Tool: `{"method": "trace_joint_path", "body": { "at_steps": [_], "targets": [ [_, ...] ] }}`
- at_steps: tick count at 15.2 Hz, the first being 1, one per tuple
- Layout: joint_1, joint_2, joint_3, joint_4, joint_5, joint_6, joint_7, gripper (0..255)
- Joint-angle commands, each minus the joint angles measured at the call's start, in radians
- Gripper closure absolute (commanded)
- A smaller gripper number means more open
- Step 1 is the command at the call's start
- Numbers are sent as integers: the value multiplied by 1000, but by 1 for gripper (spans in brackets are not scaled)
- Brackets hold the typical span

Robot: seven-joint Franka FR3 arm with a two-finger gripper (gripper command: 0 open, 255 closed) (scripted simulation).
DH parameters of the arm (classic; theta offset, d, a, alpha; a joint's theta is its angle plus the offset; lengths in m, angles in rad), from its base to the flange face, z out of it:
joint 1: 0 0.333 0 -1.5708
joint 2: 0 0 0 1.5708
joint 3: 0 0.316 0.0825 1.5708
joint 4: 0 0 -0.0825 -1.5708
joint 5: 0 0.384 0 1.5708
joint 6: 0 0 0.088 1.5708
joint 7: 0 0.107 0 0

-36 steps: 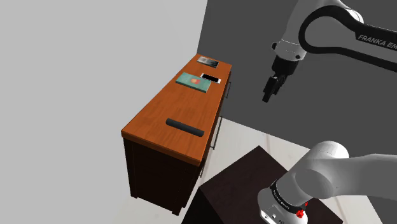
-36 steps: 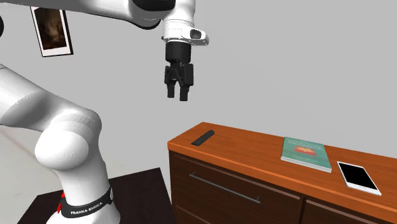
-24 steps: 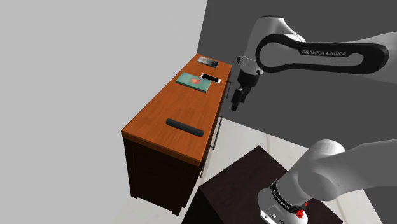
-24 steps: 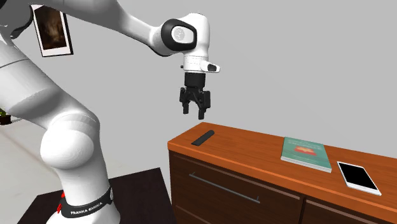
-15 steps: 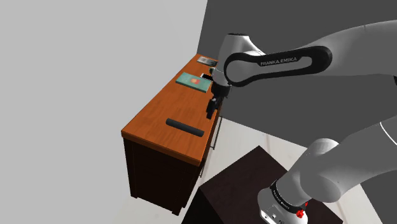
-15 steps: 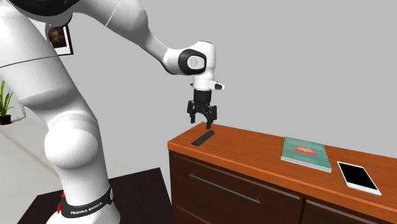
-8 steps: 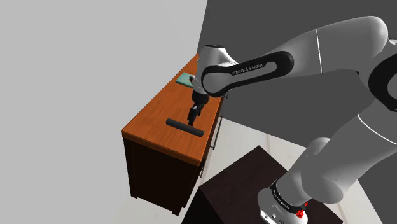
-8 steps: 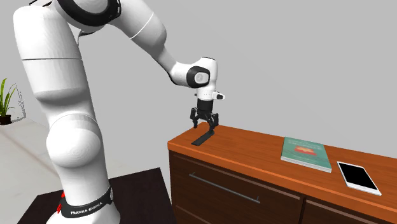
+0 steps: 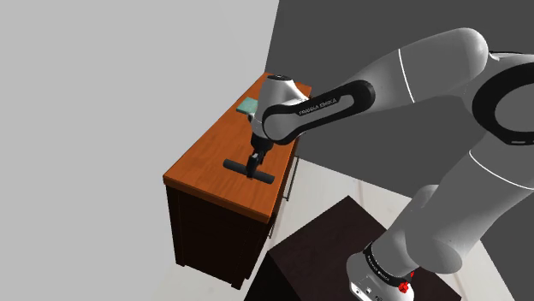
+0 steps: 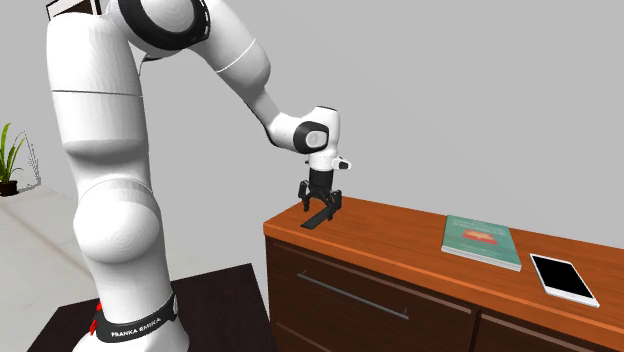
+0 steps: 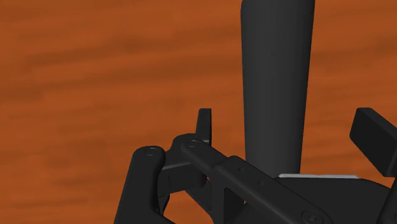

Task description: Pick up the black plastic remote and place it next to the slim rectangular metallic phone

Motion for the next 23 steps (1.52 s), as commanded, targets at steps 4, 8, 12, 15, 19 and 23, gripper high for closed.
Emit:
{"method": "trace_joint_path", "body": {
  "at_steps": [4, 8, 12, 15, 19, 23],
  "targets": [
    [1, 11, 1, -5, 0, 17, 0, 0],
    [1, 11, 1, -5, 0, 17, 0, 0],
    [0, 10, 0, -6, 0, 17, -1, 255],
    [1, 8, 1, -5, 0, 14, 1, 255],
    [1, 1, 0, -1, 0, 3, 1, 255],
    [0, -34, 0, 17, 0, -51, 4, 255]
  ]
}}
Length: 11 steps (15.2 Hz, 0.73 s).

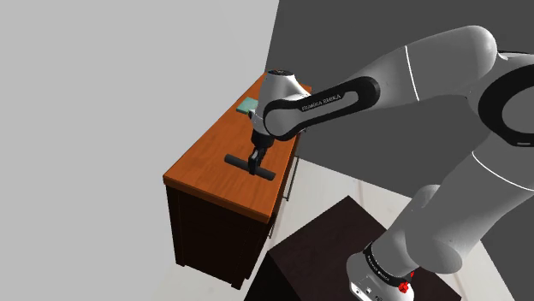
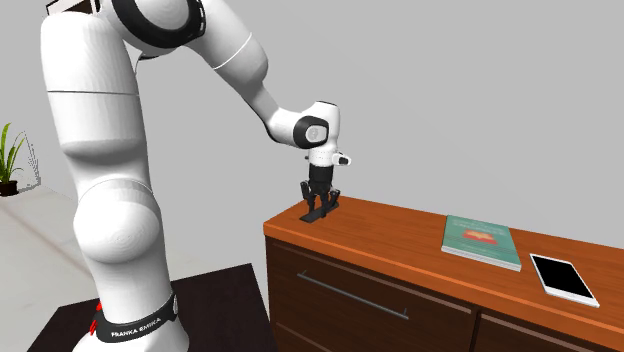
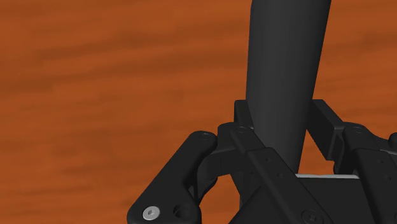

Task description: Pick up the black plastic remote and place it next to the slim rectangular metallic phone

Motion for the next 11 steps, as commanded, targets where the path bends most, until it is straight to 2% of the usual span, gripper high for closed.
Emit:
{"method": "trace_joint_path", "body": {
  "at_steps": [1, 11],
  "targets": [
    [-1, -20, -1, 9, 0, -29, 0, 255],
    [-3, -92, -3, 72, -2, -164, 8, 255]
  ]
}}
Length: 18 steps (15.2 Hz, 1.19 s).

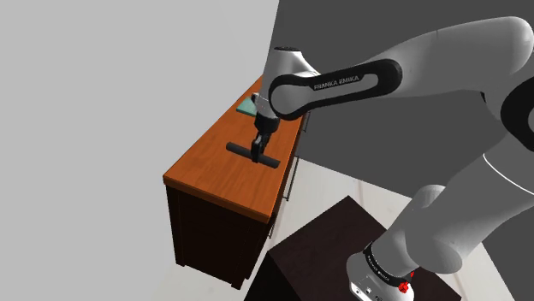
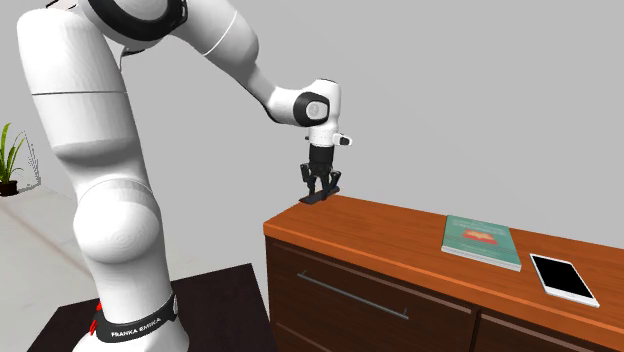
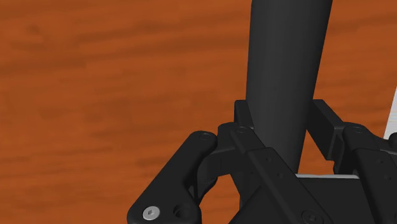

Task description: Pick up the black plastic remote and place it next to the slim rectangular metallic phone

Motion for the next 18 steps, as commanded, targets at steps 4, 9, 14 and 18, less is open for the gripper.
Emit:
{"method": "trace_joint_path", "body": {
  "at_steps": [4, 9, 14, 18],
  "targets": [
    [-36, 9, -40, 35, -8, -32, -69, 255],
    [-94, 64, -103, 104, -18, -55, -183, 255],
    [-151, 139, -158, 201, -20, -84, -292, 255],
    [-198, 213, -195, 300, -14, -115, -377, 255]
  ]
}}
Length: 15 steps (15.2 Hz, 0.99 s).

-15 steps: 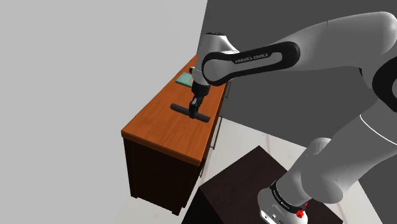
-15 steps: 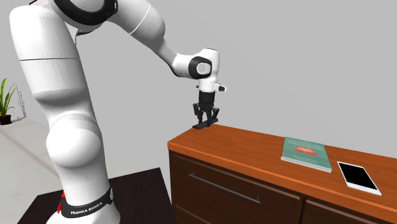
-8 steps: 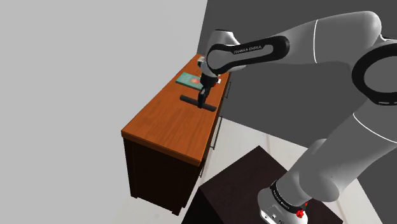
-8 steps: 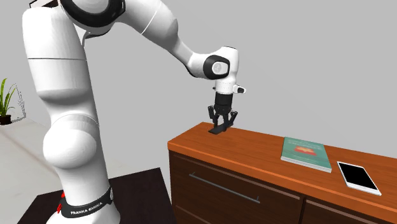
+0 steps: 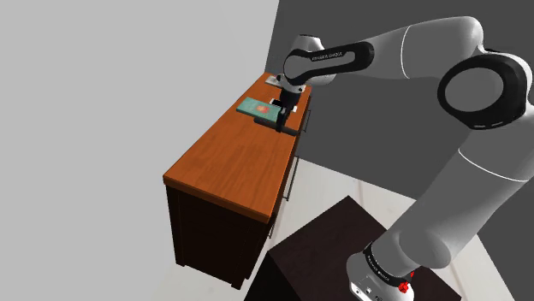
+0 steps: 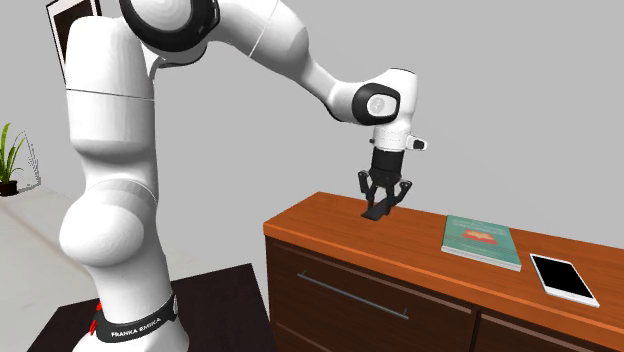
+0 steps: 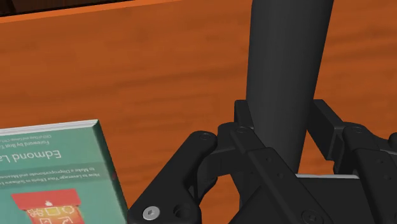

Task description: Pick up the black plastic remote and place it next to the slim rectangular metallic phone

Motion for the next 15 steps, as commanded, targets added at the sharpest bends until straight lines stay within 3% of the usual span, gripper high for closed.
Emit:
{"method": "trace_joint_path", "body": {
  "at_steps": [1, 8, 13, 15],
  "targets": [
    [-24, 41, -18, 60, 4, -22, -43, 255],
    [-114, 208, -64, 296, 28, -102, -177, 255],
    [-189, 359, -83, 524, 51, -187, -259, 255],
    [-189, 365, -82, 507, 53, -163, -261, 255]
  ]
}}
